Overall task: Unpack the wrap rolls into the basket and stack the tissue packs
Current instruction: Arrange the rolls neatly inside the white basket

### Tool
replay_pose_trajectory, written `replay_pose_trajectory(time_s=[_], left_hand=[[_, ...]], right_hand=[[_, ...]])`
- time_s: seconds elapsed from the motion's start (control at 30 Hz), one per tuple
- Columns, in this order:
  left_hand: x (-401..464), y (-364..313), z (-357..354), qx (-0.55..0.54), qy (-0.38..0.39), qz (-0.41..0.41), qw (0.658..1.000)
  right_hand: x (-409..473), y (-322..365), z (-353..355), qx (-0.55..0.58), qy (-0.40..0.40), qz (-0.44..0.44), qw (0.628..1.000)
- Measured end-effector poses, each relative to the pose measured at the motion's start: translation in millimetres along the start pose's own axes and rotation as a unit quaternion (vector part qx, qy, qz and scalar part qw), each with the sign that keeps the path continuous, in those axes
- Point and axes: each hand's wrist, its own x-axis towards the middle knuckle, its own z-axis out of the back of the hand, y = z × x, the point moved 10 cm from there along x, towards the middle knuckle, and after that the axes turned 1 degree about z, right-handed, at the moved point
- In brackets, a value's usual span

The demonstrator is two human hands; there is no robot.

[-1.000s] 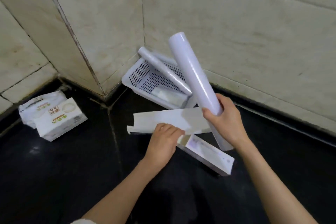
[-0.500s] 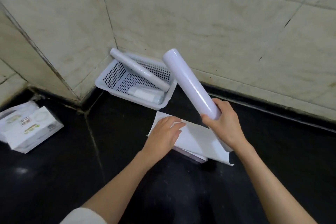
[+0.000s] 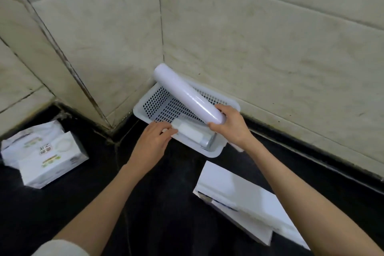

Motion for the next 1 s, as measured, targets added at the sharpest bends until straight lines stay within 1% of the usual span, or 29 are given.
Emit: replay_pose_trajectory(time_s=[0.07, 0.13, 0.2, 0.4, 0.57, 0.7, 0.83, 1.0], left_hand=[[7, 16, -9, -0.004, 0.017, 0.003, 1.000], [14, 30, -21, -0.008, 0.036, 0.004, 0.999], [18, 41, -33, -0.019, 0.051, 0.003, 0.999], [15, 52, -48, -0.020, 0.048, -0.003, 0.999], [15, 56, -51, -0.037, 0.059, 0.009, 0.998], [15, 57, -54, -0.045, 0.065, 0.027, 0.996], [14, 58, -54, -0.047, 0.069, 0.035, 0.996], [13, 59, -58, -0.047, 0.080, 0.037, 0.995]], right_hand=[[31, 3, -20, 0.022, 0.017, 0.003, 1.000], [59, 3, -41, 0.019, 0.030, 0.006, 0.999], [80, -3, -60, 0.004, 0.046, 0.000, 0.999], [104, -39, -98, -0.073, 0.063, -0.033, 0.995], [116, -48, -92, -0.115, 0.020, -0.038, 0.992], [117, -45, -85, -0.189, -0.018, -0.027, 0.981], [108, -39, -94, -0.197, 0.003, 0.011, 0.980], [109, -33, -85, -0.268, -0.017, 0.040, 0.963]])
